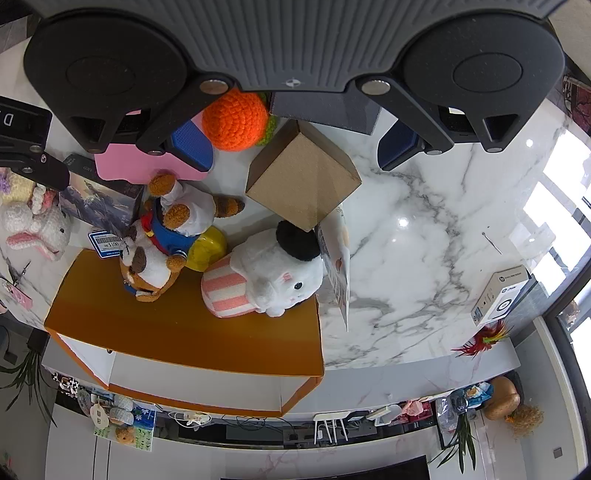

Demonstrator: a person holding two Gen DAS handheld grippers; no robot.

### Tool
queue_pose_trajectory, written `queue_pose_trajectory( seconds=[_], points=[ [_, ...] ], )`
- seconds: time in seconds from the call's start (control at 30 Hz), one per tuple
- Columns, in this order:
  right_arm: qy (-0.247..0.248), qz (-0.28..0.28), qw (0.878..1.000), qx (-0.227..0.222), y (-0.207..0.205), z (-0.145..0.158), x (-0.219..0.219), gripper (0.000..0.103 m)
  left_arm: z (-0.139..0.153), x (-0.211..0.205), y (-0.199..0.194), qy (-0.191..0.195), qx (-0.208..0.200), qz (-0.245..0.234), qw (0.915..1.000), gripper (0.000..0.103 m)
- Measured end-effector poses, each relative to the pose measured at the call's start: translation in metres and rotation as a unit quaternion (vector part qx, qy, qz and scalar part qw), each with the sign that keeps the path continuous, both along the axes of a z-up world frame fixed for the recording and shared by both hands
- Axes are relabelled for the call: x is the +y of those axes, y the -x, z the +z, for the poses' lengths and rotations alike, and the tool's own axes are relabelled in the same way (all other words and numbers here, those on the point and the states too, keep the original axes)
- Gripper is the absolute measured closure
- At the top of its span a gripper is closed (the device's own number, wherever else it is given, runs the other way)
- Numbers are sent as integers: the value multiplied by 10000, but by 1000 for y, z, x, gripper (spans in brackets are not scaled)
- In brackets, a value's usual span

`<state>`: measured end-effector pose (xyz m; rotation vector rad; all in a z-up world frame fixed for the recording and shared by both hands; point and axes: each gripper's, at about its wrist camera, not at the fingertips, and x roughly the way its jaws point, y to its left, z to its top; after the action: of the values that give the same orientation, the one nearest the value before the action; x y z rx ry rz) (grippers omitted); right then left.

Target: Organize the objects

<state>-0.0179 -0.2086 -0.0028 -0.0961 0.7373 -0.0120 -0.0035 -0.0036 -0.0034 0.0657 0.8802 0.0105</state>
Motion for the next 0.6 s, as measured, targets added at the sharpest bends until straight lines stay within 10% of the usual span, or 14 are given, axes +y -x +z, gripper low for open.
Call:
queue_pose_trajectory(
  seconds=[0.6],
  points=[
    [-119, -52, 9999, 26, 1, 0, -9, 1, -11, 10, 25, 41, 119, -398, 9991, 0]
  ],
)
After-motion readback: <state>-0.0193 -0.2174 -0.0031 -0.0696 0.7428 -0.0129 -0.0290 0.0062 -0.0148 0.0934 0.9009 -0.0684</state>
